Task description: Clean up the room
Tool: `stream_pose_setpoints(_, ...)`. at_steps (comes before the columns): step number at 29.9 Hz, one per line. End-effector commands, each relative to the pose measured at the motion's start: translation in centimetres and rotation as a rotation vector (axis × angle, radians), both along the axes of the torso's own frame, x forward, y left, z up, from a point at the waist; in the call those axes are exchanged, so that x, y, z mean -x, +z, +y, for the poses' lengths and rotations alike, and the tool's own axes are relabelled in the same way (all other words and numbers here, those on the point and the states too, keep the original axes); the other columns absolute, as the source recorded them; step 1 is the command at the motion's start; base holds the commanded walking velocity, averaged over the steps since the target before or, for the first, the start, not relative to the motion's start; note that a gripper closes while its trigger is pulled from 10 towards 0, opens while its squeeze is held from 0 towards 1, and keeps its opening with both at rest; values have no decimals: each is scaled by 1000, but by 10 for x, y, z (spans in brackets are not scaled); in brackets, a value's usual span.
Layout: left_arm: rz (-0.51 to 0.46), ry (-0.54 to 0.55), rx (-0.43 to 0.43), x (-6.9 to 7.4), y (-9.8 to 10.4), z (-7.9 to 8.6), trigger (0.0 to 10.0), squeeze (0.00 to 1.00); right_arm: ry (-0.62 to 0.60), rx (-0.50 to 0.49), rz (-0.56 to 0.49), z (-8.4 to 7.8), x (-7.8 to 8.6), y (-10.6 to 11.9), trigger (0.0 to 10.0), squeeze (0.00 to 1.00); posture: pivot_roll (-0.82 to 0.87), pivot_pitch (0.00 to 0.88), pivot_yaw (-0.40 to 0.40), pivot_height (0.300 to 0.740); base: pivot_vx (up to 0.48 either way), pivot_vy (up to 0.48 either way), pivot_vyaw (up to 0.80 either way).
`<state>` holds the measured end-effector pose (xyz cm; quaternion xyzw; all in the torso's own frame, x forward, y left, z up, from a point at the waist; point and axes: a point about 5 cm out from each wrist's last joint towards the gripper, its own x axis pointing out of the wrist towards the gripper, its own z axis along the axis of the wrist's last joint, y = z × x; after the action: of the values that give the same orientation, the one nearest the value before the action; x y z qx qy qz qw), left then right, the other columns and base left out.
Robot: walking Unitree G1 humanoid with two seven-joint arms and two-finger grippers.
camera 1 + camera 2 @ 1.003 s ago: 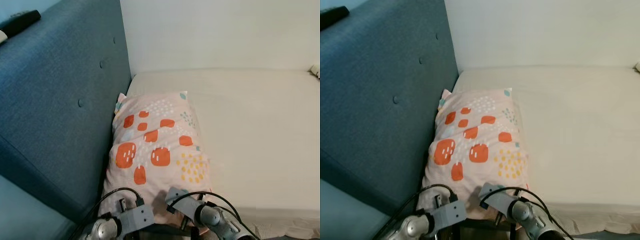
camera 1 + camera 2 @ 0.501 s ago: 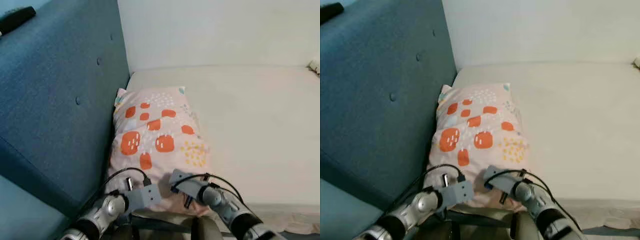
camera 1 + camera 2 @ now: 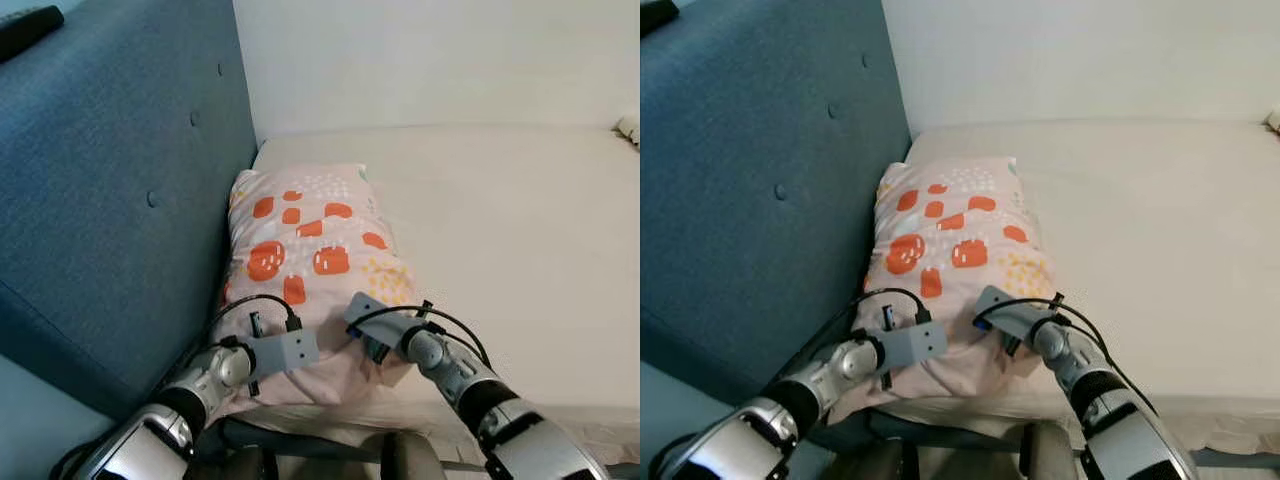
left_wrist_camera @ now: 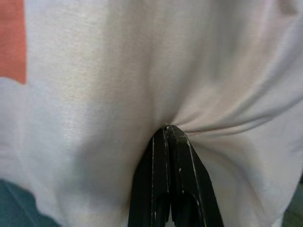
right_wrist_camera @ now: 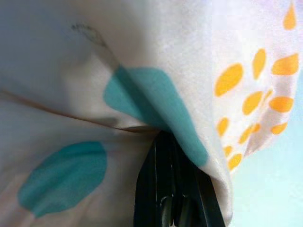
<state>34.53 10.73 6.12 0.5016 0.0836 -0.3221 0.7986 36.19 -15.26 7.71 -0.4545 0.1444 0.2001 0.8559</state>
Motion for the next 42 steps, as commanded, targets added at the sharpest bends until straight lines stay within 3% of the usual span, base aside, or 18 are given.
stream_pose_setpoints(1, -10, 34, -48, -1, -1, 17, 0, 0, -4, -33, 6, 3, 0, -1, 10000, 0, -32, 248, 26, 611, 0, 0, 0)
stream_pose_setpoints(7, 49, -29, -32, 13, -15, 23, 0, 0, 25, -230, 113, 29, 13, -18, 10000, 0, -20, 229, 24, 611, 0, 0, 0)
stream_pose_setpoints(13, 88, -51, -23, 26, -28, 29, 0, 0, 31, -305, 160, 41, 22, -29, 10000, 0, -12, 215, 21, 611, 0, 0, 0)
stream_pose_setpoints(15, 123, -43, 47, 41, -39, 36, 0, 0, 5, -409, 178, 50, 30, -36, 10000, 0, -4, 195, 15, 611, 0, 0, 0)
stream_pose_setpoints(16, 123, -43, 47, 41, -39, 36, 0, 0, 5, -409, 178, 50, 30, -36, 10000, 0, -4, 195, 15, 611, 0, 0, 0)
stream_pose_setpoints(19, 170, 42, 349, 59, -42, 32, 0, 0, -43, -496, 163, 47, 38, -42, 10000, 0, -6, 176, 17, 611, 0, 0, 0)
stream_pose_setpoints(20, 170, 42, 349, 59, -42, 32, 0, 0, -43, -496, 163, 47, 38, -42, 10000, 0, -6, 176, 17, 611, 0, 0, 0)
stream_pose_setpoints(21, 157, 95, 496, 71, -40, 34, 0, 0, -77, -553, 133, 40, 41, -42, 10000, 0, 4, 166, 12, 611, 0, 0, 0)
stream_pose_setpoints(22, 157, 95, 496, 71, -40, 34, 0, 0, -77, -553, 133, 40, 41, -42, 10000, 0, 4, 166, 12, 611, 0, 0, 0)
stream_pose_setpoints(23, 143, 122, 541, 76, -40, 37, 1961, 0, -88, -586, 116, 37, 43, -41, 10000, 0, 5, 159, 12, 611, 0, 0, 0)
stream_pose_setpoints(24, 122, 161, 592, 80, -38, 41, 7098, 0, -99, -631, 101, 34, 46, -39, 10000, 0, 7, 153, 9, 611, 0, 0, 0)
stream_pose_setpoints(25, 122, 161, 592, 80, -38, 41, 7098, 0, -99, -631, 101, 34, 46, -39, 10000, 0, 7, 153, 9, 611, 0, 0, 0)
stream_pose_setpoints(26, 99, 197, 623, 83, -37, 45, 10000, 0, -101, -664, 84, 31, 48, -37, 10000, 0, 7, 153, 9, 611, 0, 0, 0)
stream_pose_setpoints(27, 99, 197, 623, 83, -37, 45, 10000, 0, -101, -664, 84, 31, 48, -37, 10000, 0, 7, 153, 9, 611, 0, 0, 0)
stream_pose_setpoints(32, 14, 390, 787, 84, -30, 66, 10000, 0, -77, -805, -21, 29, 60, -20, 10000, 0, 7, 137, 13, 611, 0, 0, 0)
stream_pose_setpoints(36, 5, 456, 865, 82, -26, 70, 10000, 0, -83, -877, -67, 28, 66, -11, 10000, 0, 4, 122, 16, 611, 0, 0, 0)
stream_pose_setpoints(38, 22, 566, 990, 79, -22, 70, 10000, 0, -184, -938, -143, 17, 71, -5, 10000, 0, -2, 110, 21, 611, 0, 0, 0)
stream_pose_setpoints(42, 38, 645, 1061, 76, -22, 65, 10000, 0, -289, -937, -179, 5, 75, -11, 10000, 0, -4, 107, 24, 611, 0, 0, 0)
